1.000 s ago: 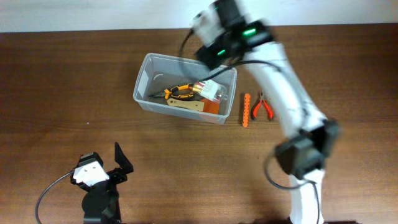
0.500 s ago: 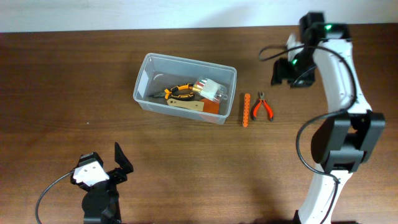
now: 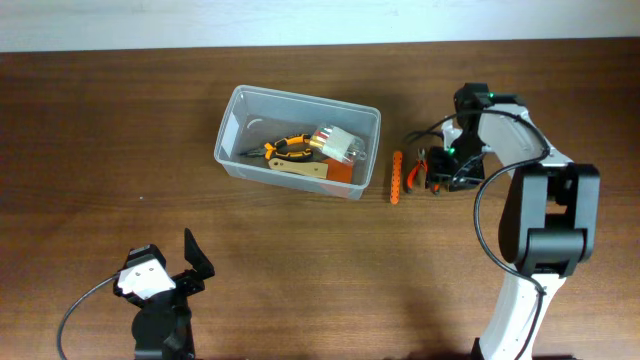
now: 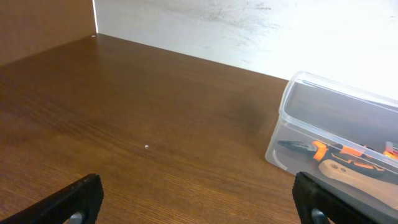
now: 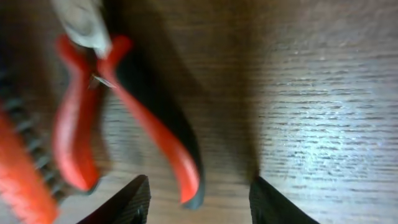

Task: Pack container
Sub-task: 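Grasp the red-handled pliers with the right gripper, then lower the red-handled pliers into the container and release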

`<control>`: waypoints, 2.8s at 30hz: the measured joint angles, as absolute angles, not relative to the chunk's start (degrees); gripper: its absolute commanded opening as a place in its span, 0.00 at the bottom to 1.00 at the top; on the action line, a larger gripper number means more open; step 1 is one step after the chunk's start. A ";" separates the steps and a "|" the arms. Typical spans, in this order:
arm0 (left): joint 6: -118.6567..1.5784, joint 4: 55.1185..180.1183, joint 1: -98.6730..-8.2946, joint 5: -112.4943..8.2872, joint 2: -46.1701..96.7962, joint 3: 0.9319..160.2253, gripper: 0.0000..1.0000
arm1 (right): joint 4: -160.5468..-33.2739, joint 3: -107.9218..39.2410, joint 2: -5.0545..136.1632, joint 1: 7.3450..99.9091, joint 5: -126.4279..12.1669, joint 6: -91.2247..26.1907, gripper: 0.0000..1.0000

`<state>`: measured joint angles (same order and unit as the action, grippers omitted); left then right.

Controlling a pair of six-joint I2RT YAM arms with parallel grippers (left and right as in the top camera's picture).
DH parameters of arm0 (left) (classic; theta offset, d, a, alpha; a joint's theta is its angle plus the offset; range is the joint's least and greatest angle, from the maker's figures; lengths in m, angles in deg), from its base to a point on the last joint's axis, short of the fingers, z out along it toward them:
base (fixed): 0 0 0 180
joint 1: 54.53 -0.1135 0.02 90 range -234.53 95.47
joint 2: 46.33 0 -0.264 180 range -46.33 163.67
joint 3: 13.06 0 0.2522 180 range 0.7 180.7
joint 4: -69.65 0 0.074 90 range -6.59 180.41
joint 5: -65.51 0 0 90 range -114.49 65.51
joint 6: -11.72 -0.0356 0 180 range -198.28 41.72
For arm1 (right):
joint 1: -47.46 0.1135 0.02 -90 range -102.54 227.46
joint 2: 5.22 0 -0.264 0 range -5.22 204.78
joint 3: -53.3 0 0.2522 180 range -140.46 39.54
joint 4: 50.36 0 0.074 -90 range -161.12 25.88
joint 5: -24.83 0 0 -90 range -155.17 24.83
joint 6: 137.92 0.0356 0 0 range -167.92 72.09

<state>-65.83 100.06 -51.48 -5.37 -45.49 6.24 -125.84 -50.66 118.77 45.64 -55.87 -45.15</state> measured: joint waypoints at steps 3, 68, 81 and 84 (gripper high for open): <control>-65.83 100.06 -51.48 -5.37 -45.49 6.24 0.99 | -123.67 -48.97 118.07 45.62 -56.68 -45.17 0.36; -65.83 100.08 -51.48 -5.37 -45.49 6.24 0.99 | -100.35 -71.22 126.81 78.12 -57.03 -92.23 0.31; -65.83 100.06 -51.48 -5.37 -45.49 6.24 0.99 | -110.08 -74.59 125.98 78.82 -61.14 -80.47 0.72; -65.83 100.06 -51.48 -5.37 -45.49 6.24 0.99 | -117.55 -77.80 123.44 76.92 -63.33 -75.29 0.72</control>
<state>-65.83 100.06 -51.48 -5.37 -45.49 6.24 -117.55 -77.80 123.44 76.92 -63.33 -75.29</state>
